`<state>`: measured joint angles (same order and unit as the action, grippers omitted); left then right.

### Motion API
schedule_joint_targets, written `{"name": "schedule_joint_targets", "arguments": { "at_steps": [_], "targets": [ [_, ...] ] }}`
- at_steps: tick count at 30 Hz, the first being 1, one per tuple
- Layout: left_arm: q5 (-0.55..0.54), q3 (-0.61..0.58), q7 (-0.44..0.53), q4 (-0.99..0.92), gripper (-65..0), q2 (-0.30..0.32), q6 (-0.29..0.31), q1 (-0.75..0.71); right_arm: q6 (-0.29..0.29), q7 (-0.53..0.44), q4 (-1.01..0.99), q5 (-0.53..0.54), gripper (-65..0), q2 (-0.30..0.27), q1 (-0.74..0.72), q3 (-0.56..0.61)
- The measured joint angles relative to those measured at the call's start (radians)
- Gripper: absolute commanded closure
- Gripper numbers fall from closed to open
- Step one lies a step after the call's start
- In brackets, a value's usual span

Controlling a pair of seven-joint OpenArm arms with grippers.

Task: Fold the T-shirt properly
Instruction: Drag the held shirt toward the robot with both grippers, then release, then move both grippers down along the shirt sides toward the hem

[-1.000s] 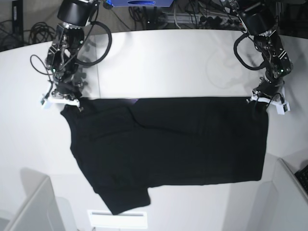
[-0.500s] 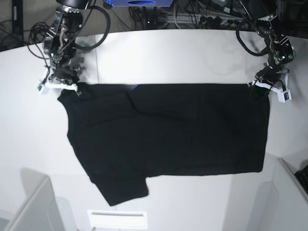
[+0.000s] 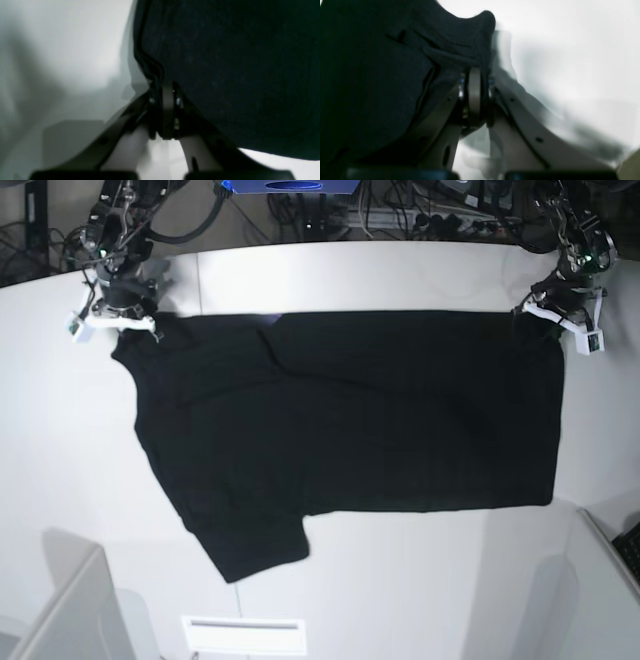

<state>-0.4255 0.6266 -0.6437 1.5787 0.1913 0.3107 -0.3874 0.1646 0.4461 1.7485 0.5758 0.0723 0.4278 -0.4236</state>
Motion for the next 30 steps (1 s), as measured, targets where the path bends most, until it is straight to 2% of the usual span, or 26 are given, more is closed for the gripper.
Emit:
{"name": "schedule_joint_targets", "arguments": {
  "at_steps": [14,21,30],
  "targets": [
    [-0.002,0.000,0.018,0.068,0.0,0.003,0.001,-0.150,0.000,0.001,0.074,0.001,0.0,0.006,0.137,0.000],
    [-0.014,0.069,0.016,0.068,0.0,0.000,0.004,-0.215,-0.004,0.008,0.084,0.005,0.0,0.008,0.175,0.000],
    [-0.016,0.080,0.012,0.069,0.0,0.000,0.005,-0.225,-0.005,0.026,0.087,0.004,0.0,0.008,0.205,0.000]
  ]
}}
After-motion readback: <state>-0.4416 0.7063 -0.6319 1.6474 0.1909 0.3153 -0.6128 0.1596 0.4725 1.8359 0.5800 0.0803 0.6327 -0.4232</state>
